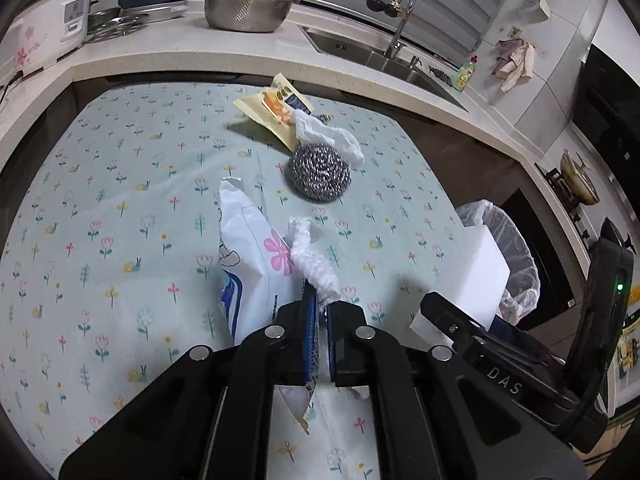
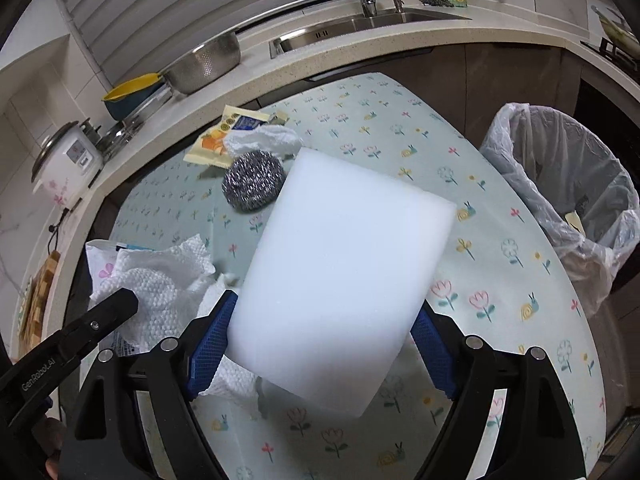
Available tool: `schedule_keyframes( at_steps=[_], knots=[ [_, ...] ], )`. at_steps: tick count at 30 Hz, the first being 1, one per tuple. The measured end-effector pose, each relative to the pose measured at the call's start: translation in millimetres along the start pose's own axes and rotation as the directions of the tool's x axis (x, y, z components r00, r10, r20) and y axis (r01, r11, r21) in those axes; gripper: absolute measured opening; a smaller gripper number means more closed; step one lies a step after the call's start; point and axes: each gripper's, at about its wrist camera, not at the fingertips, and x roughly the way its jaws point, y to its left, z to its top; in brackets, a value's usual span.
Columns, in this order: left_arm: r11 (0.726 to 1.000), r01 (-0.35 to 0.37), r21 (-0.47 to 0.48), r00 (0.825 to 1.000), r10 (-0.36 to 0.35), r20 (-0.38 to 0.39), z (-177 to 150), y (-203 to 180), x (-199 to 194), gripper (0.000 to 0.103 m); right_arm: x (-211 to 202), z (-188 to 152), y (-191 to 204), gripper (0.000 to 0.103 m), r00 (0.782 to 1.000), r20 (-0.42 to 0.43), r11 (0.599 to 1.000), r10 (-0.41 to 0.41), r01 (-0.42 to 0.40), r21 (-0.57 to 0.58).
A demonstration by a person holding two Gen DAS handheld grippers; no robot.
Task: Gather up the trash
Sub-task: 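Grasp the white sponge with the right gripper while the left gripper grasps the plastic wrapper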
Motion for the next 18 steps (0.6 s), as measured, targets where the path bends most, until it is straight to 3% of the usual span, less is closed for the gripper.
schedule_keyframes(
  at_steps=[1,3,4,10,13,18],
  knots=[
    [1.000,-0.016,-0.002,1.000,0.016,-0.009,-4.1,0.5,0.4,0.019,-0.9,-4.7,-0.6,0.082,1.000,-0.008,1.000,0.005,-0.005,0.004],
    [0.999,-0.052,-0.010,0.999,0.052,-0.003,-11.6,4.3,-4.1,0.064,-6.6,-13.8,1.3,0.083,1.000,-0.016,1.000,0.020,-0.020,0.006],
    [0.998,-0.060,-0.018,0.998,0.060,0.020,-15.2,7.6,-10.6,0.069,-9.4,-17.5,3.6,0.083,0.999,-0.018,1.000,0.029,-0.029,-0.001],
    [0.993,-0.112,-0.028,0.992,0.113,0.060,-24.2,30.4,-32.4,0.073,-30.8,-32.6,23.9,0.083,0.999,0.015,0.996,0.050,-0.049,-0.070],
    [0.989,-0.128,-0.069,0.990,0.131,0.043,-27.3,49.8,-33.3,0.074,-44.2,-27.0,31.8,0.084,0.996,0.082,0.994,0.037,-0.029,-0.104],
    [0.983,-0.154,-0.100,0.988,0.155,0.006,-36.3,67.3,-27.4,0.074,-37.1,-22.9,26.4,0.084,0.998,0.063,0.996,0.020,-0.015,-0.084]
  ],
)
